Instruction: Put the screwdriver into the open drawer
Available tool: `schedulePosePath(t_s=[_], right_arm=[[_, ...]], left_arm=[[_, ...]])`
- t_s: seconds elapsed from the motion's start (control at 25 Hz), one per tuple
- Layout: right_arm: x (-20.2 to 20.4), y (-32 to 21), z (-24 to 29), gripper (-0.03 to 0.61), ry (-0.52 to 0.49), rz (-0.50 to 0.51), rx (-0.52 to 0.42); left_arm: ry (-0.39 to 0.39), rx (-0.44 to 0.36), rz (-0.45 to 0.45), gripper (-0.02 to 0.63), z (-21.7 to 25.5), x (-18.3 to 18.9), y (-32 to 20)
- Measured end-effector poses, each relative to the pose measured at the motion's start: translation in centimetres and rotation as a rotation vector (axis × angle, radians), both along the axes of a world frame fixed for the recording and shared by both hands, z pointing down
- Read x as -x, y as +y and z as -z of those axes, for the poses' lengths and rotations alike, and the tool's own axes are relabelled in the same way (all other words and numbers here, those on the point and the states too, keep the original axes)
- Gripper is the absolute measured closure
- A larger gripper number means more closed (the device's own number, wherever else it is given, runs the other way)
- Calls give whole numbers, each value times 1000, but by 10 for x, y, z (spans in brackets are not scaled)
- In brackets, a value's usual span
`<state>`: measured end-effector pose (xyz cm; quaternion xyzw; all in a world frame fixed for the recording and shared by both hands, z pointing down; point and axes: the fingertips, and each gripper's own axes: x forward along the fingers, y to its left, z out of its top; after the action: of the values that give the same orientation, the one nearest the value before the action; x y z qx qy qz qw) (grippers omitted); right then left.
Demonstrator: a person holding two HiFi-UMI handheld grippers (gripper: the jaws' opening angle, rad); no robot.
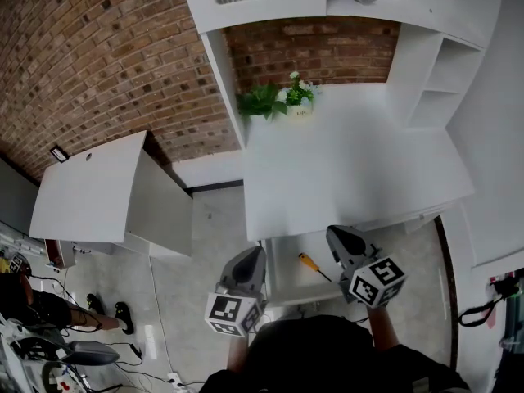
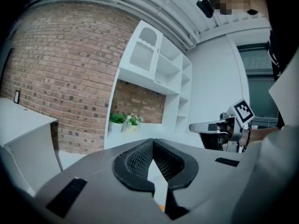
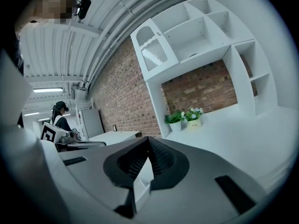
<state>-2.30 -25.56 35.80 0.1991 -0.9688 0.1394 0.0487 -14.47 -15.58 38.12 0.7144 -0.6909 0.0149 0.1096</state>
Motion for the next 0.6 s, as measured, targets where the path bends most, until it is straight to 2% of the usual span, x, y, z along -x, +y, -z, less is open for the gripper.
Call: schedulePosePath(t_s=[0.28, 0.44, 0.6], right_arm=[[-11, -5, 28, 563, -68, -55, -59], [-18, -7, 34, 563, -54, -73, -95], [-23, -8, 35, 563, -57, -97, -92]], left_arm=[[-22, -82, 60, 604, 28, 15, 7], [-31, -98, 67, 606, 34, 13, 9], [-36, -96, 70, 606, 36, 13, 9]])
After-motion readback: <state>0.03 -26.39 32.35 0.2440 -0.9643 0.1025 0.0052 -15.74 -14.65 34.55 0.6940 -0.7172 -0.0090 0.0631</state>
